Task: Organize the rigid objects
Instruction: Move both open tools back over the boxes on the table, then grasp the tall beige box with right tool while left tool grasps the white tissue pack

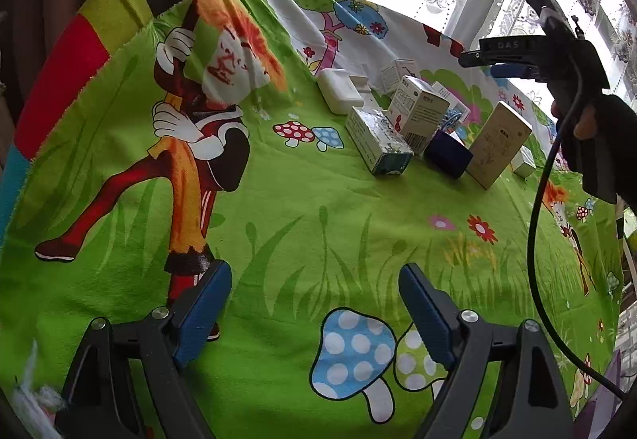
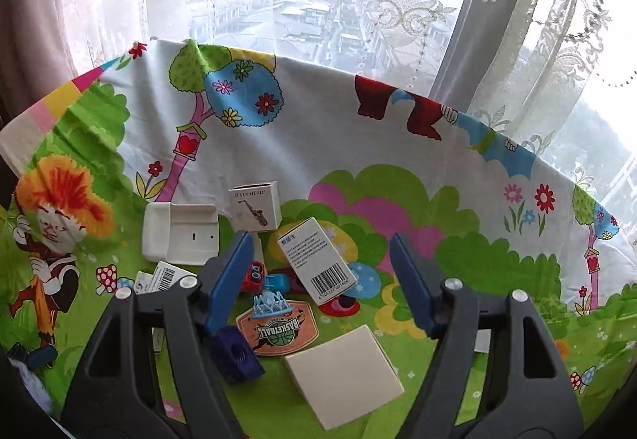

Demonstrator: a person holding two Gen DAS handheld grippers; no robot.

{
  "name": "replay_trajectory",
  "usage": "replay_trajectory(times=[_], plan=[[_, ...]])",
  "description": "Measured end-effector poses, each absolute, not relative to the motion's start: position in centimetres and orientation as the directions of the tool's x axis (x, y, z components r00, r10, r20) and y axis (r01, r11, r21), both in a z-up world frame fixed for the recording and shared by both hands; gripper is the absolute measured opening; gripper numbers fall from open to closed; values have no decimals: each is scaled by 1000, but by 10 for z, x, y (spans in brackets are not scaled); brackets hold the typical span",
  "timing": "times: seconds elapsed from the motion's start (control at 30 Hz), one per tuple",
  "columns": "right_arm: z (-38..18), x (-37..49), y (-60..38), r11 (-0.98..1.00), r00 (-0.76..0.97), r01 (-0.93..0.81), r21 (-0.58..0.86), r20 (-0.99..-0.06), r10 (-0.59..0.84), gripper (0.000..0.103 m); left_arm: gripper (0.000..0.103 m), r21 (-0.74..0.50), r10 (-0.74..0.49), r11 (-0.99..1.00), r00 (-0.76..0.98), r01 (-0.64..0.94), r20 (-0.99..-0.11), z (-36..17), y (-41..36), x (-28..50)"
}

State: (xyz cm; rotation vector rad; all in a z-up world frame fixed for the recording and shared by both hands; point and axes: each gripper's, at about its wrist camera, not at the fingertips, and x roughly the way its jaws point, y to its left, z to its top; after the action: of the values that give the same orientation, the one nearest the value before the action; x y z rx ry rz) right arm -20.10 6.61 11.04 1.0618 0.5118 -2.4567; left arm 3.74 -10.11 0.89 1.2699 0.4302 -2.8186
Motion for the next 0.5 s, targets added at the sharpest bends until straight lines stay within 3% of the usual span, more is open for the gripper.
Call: replay_trajectory(times=[0.07,0.1,0.3,0.4,0.5], plan=[[94,-207,65,-826,-568,535,-178,-799,-196,45,87,-248,100,-960,-671,128,-735,9,-102,38],[86,-204,69,-809,-538,561,-174,-820,-196,41,87,-251,103,-960,-671,127,-734,9,-103,38],[84,-133,145,-748,-506,640,-179,-830,-234,39,87,-257,110,-959,-673,122,-731,10,-103,39],[72,-94,188,-730,-480,665,-157,-839,-257,46,88,-260,114,-958,-673,120,-731,10,-101,37],[64,-78,214,-747,-518,646,-157,-809,-279,73,88,-256,113,-959,-671,118,-733,10,-101,36]])
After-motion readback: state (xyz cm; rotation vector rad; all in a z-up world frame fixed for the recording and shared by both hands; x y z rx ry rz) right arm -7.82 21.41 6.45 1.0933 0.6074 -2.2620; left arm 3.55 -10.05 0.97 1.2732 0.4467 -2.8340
